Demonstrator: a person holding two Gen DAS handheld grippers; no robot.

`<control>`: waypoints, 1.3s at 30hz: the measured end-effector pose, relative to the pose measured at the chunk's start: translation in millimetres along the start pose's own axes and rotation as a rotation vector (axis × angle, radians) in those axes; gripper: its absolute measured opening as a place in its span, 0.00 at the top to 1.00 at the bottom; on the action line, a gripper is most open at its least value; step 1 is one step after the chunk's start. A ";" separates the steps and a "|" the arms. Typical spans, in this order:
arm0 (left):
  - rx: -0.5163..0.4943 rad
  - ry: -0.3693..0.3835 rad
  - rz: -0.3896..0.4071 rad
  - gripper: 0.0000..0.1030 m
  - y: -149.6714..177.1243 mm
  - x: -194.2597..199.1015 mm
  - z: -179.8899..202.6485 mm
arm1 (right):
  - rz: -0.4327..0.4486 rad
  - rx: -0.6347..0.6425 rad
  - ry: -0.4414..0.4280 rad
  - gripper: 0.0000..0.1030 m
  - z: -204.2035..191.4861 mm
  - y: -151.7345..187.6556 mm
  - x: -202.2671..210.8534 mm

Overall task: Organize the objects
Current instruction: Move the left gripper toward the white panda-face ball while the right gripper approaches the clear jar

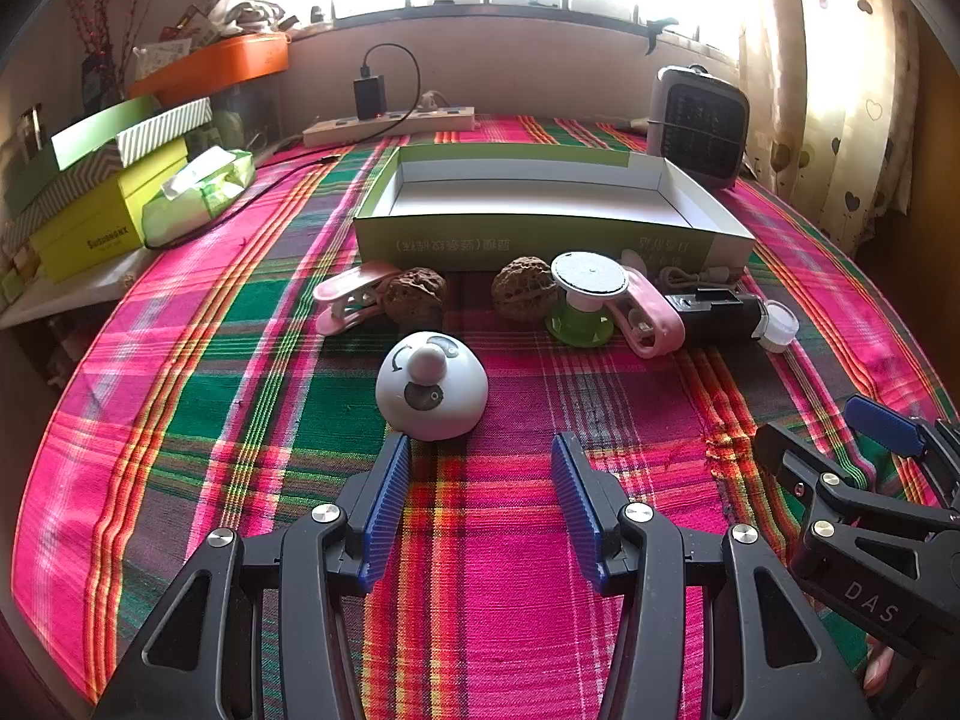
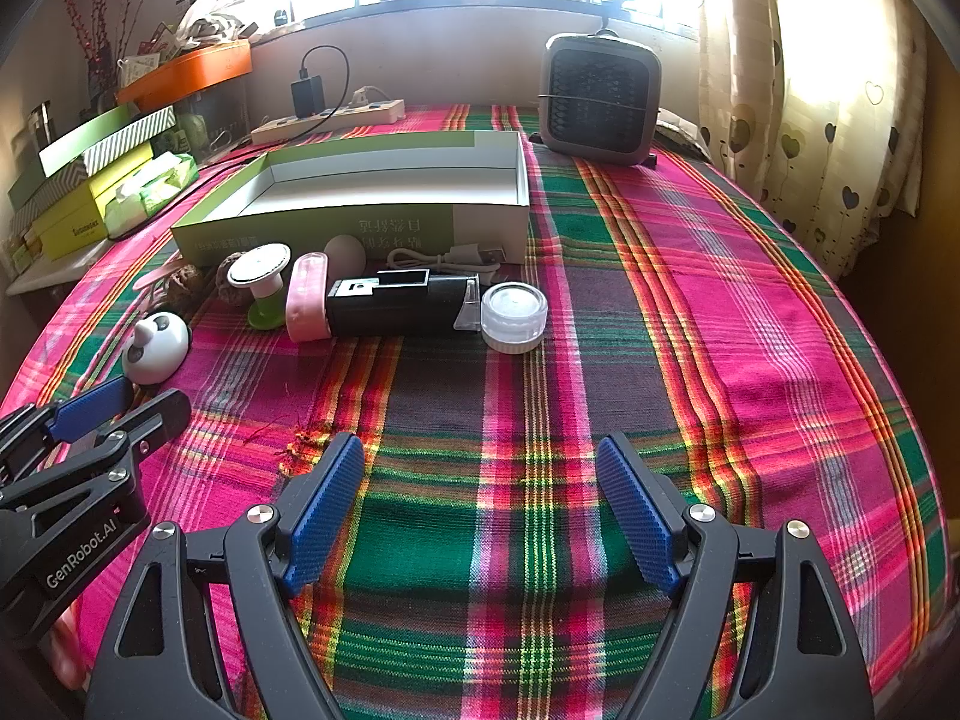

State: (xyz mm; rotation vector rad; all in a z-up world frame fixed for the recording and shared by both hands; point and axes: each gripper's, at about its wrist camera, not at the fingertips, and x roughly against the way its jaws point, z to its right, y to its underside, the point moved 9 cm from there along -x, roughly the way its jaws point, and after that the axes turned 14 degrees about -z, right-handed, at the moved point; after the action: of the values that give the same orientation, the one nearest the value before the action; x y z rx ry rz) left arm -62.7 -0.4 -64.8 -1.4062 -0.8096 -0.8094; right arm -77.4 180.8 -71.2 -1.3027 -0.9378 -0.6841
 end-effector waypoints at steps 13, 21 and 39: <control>-0.005 0.001 -0.008 0.54 0.6 -0.4 1.3 | -0.001 0.002 -0.002 0.22 -1.2 -0.8 0.7; -0.008 0.003 -0.013 0.54 0.0 -0.4 2.5 | -0.003 0.005 -0.004 0.22 -1.0 2.1 2.7; -0.039 0.025 -0.034 0.54 -3.1 -0.9 3.1 | -0.022 0.052 -0.032 0.22 -0.8 -1.7 -1.2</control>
State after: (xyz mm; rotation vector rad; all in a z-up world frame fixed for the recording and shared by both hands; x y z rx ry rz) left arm -65.9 2.7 -64.0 -1.4177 -0.8038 -0.8716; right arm -79.3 179.6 -71.4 -1.2624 -0.9912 -0.6531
